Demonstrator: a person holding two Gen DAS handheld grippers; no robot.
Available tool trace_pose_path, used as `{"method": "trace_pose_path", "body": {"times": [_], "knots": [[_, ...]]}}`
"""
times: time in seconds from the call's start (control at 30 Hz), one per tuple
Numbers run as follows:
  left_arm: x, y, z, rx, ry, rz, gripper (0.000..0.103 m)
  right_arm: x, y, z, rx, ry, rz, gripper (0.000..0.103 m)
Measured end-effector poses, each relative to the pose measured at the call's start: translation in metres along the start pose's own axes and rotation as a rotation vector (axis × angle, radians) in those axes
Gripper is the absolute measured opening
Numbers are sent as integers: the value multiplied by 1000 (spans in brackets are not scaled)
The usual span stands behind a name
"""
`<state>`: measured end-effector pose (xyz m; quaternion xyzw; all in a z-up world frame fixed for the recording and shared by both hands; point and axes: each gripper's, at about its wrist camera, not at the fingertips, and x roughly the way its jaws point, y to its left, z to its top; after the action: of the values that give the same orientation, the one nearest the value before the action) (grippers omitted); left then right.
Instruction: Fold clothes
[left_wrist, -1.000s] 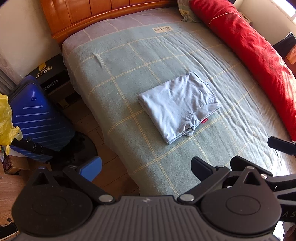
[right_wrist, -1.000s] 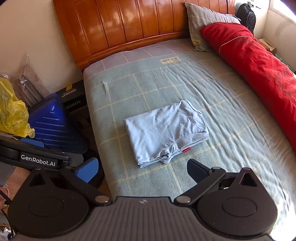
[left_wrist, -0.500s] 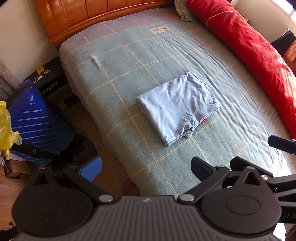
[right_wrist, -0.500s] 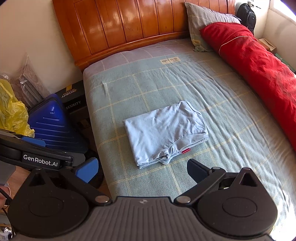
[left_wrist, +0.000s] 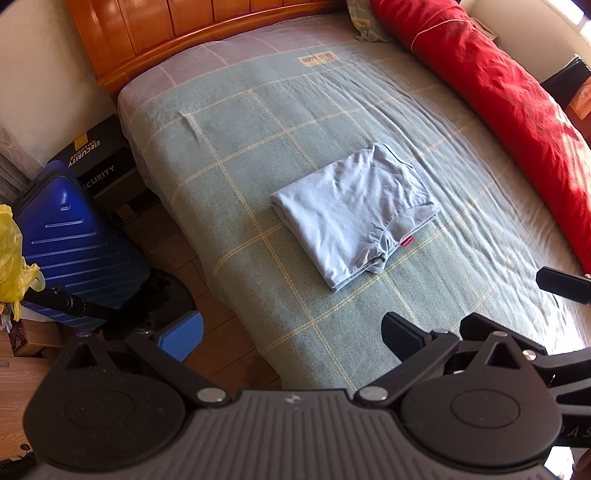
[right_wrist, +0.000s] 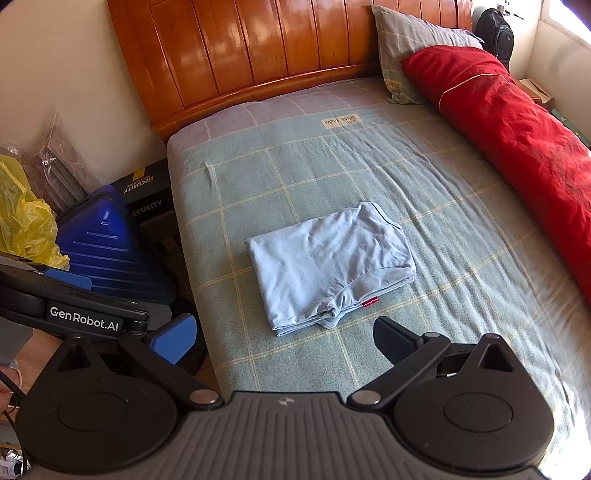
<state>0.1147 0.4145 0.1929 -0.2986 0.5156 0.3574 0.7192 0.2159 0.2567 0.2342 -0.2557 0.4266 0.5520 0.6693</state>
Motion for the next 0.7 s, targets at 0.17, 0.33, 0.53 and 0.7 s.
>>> {"method": "trace_pose_path", "body": {"times": [0.17,0.33,0.53,0.7], "knots": [[0,0,1,10,2,6,102,1,0,1,-2,1,2,103],[0,-2,2,15,3,10,102,1,-1,1,0,3,4,103],[-1,-3,2,19,1,10,102,0,-2,1,-1,-1,3,103],[-1,-4,2,24,2,13,102,0,-2,1,-3,-1,3,103]]}}
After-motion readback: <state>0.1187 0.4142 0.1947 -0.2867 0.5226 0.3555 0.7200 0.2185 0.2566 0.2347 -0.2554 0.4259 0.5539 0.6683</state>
